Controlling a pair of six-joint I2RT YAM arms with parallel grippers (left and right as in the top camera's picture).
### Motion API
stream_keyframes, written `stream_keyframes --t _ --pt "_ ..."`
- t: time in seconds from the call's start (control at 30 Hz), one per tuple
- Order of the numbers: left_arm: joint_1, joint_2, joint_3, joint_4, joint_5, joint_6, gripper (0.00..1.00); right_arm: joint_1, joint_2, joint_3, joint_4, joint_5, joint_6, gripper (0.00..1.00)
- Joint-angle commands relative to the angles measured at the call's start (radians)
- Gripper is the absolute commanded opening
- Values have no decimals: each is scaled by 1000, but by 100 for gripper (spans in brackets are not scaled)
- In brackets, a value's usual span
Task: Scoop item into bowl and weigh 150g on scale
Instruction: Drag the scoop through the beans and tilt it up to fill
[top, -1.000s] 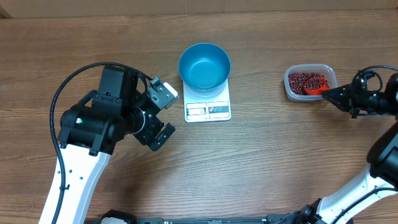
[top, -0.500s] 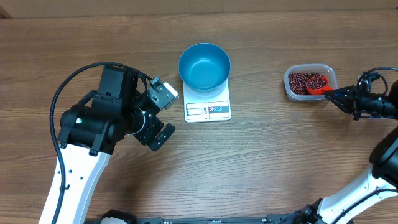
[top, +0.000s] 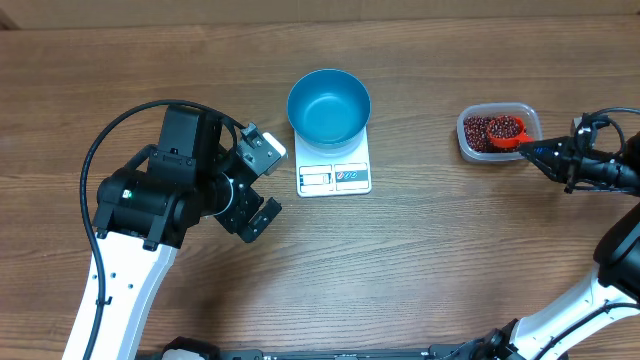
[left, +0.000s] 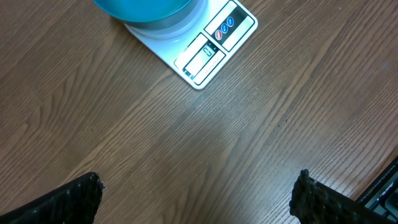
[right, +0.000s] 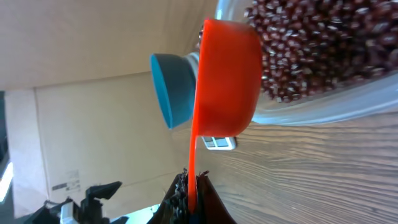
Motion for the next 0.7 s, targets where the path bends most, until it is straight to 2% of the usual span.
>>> stream_keyframes --t 0.0,0.23,0.67 --pt "5 3 -5 2 19 -10 100 -3 5 -5 -9 -65 -64 4" --pt "5 3 -5 2 19 -10 100 -2 5 -5 -31 -90 -113 4" --pt "5 3 -5 2 19 -10 100 1 5 -5 -29 -113 -121 4"
